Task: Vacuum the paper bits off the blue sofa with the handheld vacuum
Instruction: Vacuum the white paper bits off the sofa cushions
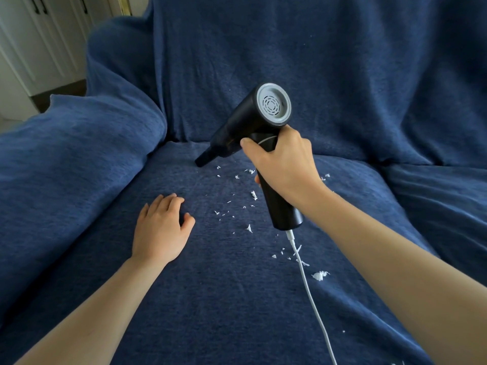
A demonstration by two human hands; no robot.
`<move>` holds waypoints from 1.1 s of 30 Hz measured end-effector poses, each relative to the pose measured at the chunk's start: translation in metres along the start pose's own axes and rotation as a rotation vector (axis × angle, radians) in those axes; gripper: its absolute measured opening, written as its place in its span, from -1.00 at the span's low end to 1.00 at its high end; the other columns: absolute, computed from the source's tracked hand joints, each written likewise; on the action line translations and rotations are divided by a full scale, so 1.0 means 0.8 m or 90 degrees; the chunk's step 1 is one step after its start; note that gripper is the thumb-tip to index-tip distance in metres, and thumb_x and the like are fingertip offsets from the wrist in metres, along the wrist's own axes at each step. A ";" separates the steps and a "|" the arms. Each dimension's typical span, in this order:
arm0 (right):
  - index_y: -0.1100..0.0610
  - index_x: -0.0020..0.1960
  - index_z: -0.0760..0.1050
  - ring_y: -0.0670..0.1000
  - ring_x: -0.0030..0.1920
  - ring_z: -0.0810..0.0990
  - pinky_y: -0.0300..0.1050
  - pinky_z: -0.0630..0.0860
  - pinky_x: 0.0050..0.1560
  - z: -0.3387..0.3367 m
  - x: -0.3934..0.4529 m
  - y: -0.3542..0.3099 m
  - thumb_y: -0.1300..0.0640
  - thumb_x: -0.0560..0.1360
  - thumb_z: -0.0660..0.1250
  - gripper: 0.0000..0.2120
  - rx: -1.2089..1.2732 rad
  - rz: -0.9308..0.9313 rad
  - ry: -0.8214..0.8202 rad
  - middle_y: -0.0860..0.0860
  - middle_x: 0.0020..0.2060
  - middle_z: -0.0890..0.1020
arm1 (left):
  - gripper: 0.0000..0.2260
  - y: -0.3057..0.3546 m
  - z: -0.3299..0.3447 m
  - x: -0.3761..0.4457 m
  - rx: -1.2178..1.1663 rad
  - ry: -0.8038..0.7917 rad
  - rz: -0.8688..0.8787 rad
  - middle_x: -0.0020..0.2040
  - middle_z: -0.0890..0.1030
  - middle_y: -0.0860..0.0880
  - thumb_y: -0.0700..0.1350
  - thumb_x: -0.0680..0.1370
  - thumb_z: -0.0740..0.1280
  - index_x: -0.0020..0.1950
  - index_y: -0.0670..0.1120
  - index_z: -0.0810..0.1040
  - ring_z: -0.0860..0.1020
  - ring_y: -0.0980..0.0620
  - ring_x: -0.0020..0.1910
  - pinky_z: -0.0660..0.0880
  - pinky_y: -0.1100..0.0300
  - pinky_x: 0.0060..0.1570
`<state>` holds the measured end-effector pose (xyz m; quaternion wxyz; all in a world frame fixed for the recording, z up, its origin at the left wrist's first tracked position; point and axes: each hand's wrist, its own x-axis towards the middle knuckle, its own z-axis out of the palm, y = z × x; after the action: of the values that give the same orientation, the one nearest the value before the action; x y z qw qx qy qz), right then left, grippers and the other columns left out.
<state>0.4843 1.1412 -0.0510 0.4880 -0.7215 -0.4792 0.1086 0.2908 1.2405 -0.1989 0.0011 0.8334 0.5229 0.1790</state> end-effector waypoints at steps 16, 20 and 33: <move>0.13 -0.01 0.49 0.04 -0.42 0.69 -0.09 0.66 -0.34 0.023 0.039 0.011 -0.08 0.47 0.37 -0.72 0.024 0.050 0.016 0.12 -0.13 0.67 | -0.64 0.002 0.003 0.016 0.008 -0.023 0.013 0.35 0.48 -0.07 -0.03 0.55 0.21 0.31 -0.12 0.46 0.39 -0.10 0.37 0.30 -0.15 0.36; 0.06 -0.08 0.47 0.10 -0.30 0.69 -0.03 0.67 -0.16 0.008 0.037 0.010 -0.12 0.44 0.35 -0.75 -0.009 0.055 0.043 0.11 -0.13 0.67 | -0.65 0.003 0.004 0.014 0.009 -0.026 0.007 0.37 0.47 -0.07 -0.04 0.56 0.21 0.31 -0.13 0.46 0.38 -0.10 0.38 0.27 -0.15 0.38; 0.01 -0.23 0.42 0.03 -0.44 0.69 -0.22 0.63 -0.31 -0.032 -0.008 -0.009 -0.04 0.50 0.38 -0.78 -0.005 0.005 -0.032 0.03 -0.31 0.65 | -0.57 0.019 0.001 0.006 -0.015 -0.071 -0.070 0.54 0.23 -0.05 -0.05 0.62 0.09 0.50 -0.08 0.29 0.13 -0.09 0.53 0.05 -0.10 0.49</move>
<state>0.4929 1.1207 -0.0346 0.4723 -0.7221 -0.4893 0.1268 0.3065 1.2378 -0.1955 0.0498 0.8121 0.5647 0.1380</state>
